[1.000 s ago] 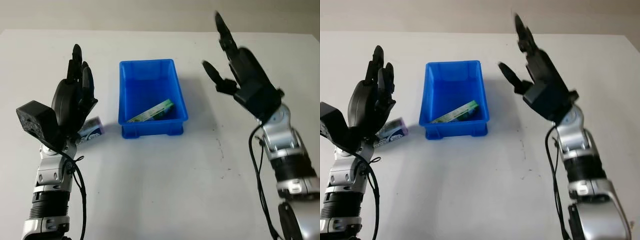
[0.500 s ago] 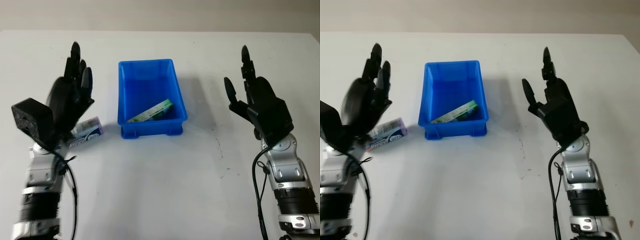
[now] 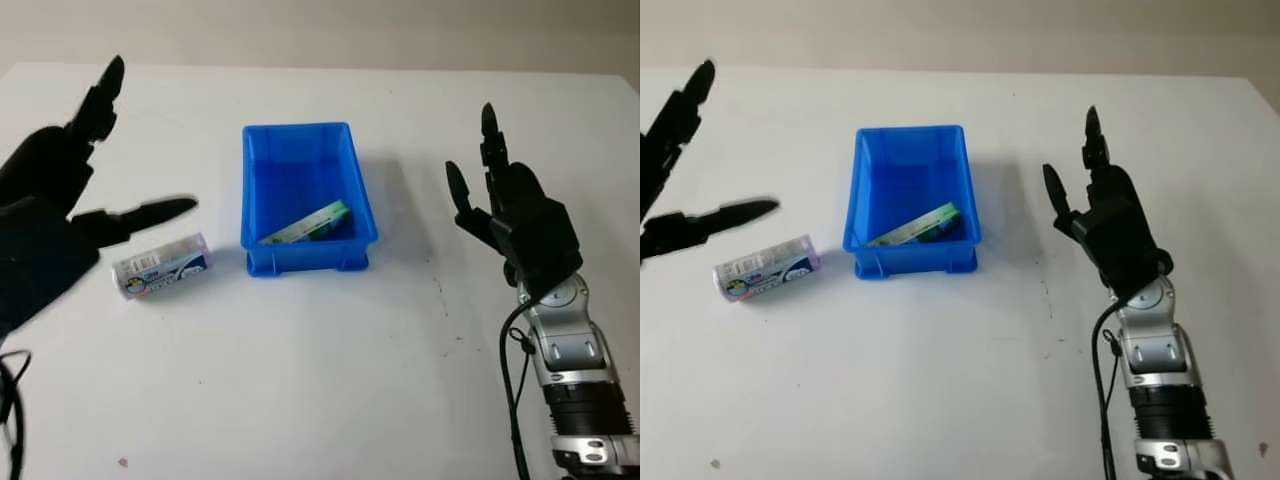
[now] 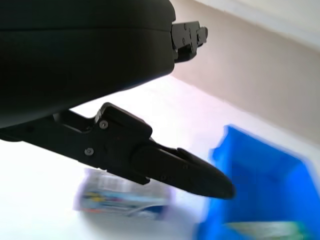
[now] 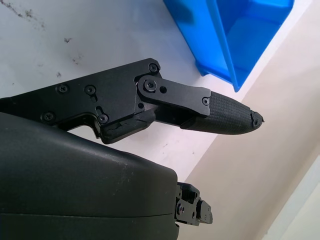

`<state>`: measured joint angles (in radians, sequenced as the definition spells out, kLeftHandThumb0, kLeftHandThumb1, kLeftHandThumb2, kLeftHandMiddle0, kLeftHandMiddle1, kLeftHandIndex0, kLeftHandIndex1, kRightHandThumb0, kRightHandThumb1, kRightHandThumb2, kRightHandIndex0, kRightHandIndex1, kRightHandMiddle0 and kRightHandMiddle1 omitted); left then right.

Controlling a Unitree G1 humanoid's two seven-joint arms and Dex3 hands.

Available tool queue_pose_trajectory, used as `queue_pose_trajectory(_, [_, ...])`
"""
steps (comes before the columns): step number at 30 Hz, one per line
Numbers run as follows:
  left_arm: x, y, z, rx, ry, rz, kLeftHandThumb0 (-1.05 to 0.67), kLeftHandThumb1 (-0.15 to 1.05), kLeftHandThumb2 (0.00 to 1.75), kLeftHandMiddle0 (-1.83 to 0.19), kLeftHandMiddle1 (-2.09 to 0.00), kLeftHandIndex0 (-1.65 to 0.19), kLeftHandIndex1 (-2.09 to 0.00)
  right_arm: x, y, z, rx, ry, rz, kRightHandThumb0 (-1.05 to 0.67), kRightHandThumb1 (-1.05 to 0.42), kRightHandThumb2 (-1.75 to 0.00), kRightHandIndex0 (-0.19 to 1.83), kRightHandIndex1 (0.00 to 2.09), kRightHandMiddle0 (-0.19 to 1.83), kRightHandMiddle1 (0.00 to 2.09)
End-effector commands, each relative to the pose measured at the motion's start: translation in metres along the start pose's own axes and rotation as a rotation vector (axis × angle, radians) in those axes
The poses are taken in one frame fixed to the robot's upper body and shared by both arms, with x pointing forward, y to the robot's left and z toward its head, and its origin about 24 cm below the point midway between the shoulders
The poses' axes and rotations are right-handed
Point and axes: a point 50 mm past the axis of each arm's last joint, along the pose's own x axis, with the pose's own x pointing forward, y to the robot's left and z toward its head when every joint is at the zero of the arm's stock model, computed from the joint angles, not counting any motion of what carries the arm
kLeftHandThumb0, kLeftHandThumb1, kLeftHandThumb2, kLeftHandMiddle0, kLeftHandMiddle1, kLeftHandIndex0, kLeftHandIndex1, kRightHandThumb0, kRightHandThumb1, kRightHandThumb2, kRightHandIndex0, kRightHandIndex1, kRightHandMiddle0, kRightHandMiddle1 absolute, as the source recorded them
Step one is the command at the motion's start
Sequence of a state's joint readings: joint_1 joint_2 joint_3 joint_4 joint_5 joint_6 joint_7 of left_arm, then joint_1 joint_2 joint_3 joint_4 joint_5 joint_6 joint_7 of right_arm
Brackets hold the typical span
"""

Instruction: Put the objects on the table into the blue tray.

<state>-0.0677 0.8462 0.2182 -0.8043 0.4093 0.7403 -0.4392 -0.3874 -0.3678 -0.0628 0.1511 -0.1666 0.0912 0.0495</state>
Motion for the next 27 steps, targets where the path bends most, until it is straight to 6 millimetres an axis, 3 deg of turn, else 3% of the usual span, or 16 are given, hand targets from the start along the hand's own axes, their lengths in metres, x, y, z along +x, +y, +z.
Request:
queue_pose_trajectory(1, [-0.004,-0.007,0.001,0.078,0.012,-0.020,-0.89,0.98,0.07,0.07,-0.08,0.10,-0.07,0.003,0.000,0.006,0.013,-0.015,-0.002,-0.76,-1.05,-0.69,-0.19,0.00,-0.19,0.00])
queue_pose_trajectory(3, [-0.006,-0.015,-0.001,0.083,0.026,-0.031,-0.93,0.99,0.07,0.03,-0.09,0.08,-0.08,0.004,0.000,0.006,0.021,-0.021,0.000,-0.76,-1.05,-0.69,-0.19,0.00,-0.19,0.00])
queue_pose_trajectory(10, [0.000,-0.052,-0.010,0.073,0.090,-0.149,-0.80,0.96,0.06,0.10,-0.04,0.12,-0.05,0.005,-0.001,0.006,0.016,-0.025,0.003,-0.76,-1.05,-0.68,-0.19,0.00,-0.19,0.00])
queue_pose_trajectory(15, [0.004,-0.077,-0.016,0.122,0.114,-0.202,-0.89,1.02,0.07,0.08,-0.06,0.09,-0.06,0.003,-0.003,0.004,0.013,-0.028,0.001,-0.77,-1.05,-0.68,-0.19,0.00,-0.19,0.00])
queue_pose_trajectory(21, [0.016,-0.103,-0.023,0.241,0.219,-0.205,-0.71,0.97,0.05,0.07,-0.07,0.10,-0.06,0.002,-0.007,0.002,0.003,-0.017,-0.003,-0.76,-1.05,-0.67,-0.19,0.00,-0.19,0.00])
queue_pose_trajectory(25, [0.021,-0.109,-0.024,0.339,0.238,-0.122,-0.62,0.98,0.06,-0.09,-0.12,-0.02,-0.11,0.002,-0.008,0.001,0.006,-0.015,-0.003,-0.76,-1.05,-0.67,-0.19,0.00,-0.19,0.00])
queue_pose_trajectory(26, [0.023,-0.110,-0.023,0.377,0.230,-0.086,-0.56,0.98,0.06,-0.18,-1.05,-0.11,-0.16,0.001,-0.008,0.000,0.003,-0.011,-0.005,-0.76,-1.05,-0.68,-0.19,0.00,-0.19,0.00])
queue_pose_trajectory(27, [0.024,-0.111,-0.023,0.403,0.224,-0.062,-0.51,0.97,0.05,-0.59,-1.67,-0.22,-0.25,0.001,-0.008,0.000,0.001,-0.008,-0.006,-0.77,-1.05,-0.68,-0.19,0.00,-0.19,0.00])
